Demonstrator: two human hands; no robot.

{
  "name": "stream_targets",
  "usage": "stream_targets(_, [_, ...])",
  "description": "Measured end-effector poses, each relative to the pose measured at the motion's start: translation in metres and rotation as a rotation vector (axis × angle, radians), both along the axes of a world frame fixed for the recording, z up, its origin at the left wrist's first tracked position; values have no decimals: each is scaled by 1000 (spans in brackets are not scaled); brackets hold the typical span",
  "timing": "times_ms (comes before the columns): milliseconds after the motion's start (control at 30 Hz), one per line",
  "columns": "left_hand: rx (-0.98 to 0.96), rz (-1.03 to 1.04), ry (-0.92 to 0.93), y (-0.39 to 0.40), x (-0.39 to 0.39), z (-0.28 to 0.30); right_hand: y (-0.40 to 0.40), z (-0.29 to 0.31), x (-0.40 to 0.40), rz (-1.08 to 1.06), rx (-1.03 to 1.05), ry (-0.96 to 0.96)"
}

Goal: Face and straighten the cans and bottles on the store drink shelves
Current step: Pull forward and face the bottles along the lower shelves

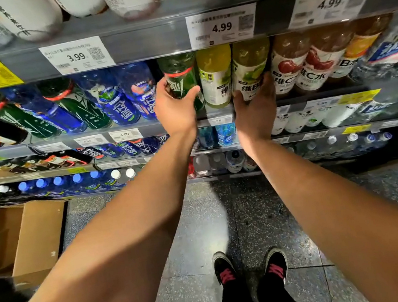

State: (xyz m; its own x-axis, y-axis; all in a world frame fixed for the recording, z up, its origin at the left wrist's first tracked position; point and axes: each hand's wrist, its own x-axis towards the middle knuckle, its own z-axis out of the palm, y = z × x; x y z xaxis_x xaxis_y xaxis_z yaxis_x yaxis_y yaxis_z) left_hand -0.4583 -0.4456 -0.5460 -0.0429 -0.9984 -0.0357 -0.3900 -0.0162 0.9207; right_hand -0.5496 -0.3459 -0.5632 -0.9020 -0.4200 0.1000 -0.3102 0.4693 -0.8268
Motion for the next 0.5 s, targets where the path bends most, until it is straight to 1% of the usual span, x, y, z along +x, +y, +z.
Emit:
stream_targets(100, [-6, -36, -18, 0, -1, 1, 2, 0, -5, 7, 2, -15])
stream_targets(267, [-32, -43, -21, 11, -5, 3, 6, -2, -8, 10, 10, 16])
stream_targets(500, [-3, -75, -14, 19, 2, 8, 13, 8, -5, 52, 26, 3])
